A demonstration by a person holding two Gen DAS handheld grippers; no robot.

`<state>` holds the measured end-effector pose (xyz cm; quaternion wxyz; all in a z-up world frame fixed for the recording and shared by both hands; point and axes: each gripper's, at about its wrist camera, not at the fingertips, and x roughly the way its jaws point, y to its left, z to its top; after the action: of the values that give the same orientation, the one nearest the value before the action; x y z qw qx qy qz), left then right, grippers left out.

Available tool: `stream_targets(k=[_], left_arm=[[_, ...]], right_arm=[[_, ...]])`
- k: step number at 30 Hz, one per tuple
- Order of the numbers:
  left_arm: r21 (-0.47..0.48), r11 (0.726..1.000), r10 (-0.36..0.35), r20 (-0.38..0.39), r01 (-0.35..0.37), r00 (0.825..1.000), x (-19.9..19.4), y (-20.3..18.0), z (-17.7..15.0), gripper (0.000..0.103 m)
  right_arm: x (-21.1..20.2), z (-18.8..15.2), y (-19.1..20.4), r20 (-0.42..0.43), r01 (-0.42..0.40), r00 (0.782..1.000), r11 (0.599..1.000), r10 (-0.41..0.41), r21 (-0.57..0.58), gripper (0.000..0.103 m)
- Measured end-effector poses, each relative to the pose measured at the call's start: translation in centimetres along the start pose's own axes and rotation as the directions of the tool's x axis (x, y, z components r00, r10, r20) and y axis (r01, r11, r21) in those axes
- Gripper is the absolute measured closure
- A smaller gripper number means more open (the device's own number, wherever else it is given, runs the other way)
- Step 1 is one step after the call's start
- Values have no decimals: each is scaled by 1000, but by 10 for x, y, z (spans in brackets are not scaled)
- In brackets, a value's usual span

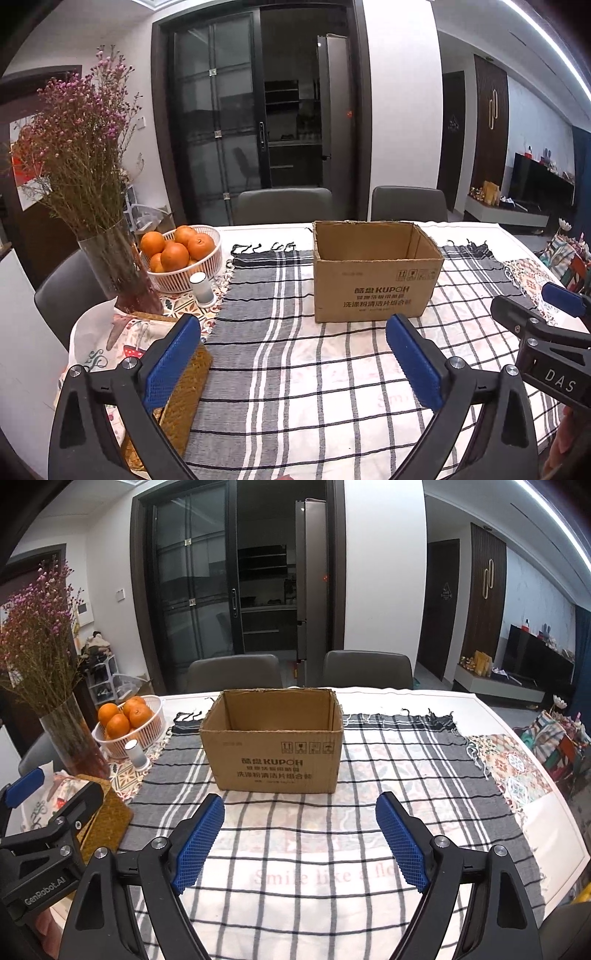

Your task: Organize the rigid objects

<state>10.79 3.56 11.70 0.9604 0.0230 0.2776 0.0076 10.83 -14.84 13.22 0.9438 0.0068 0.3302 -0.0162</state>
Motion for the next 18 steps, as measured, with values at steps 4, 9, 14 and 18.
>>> stream_targets(k=[4,9,14,18], left_arm=[[-7,1000,-17,-10,17,1000,0,2,-1,0],[-6,1000,-13,-1,13,1000,-2,2,-1,0],[-6,1000,-14,2,14,1000,-2,2,-1,0],[-6,1000,-5,8,5,1000,-4,3,-1,0]], right_arm=[[-2,0,2,6,1,1000,1000,-1,1,18],[-2,-1,3,2,-2,1000,1000,2,5,18],[-3,-1,3,1,5,1000,1000,-5,6,18],[-5,-1,1,5,18,1000,1000,-18,4,18]])
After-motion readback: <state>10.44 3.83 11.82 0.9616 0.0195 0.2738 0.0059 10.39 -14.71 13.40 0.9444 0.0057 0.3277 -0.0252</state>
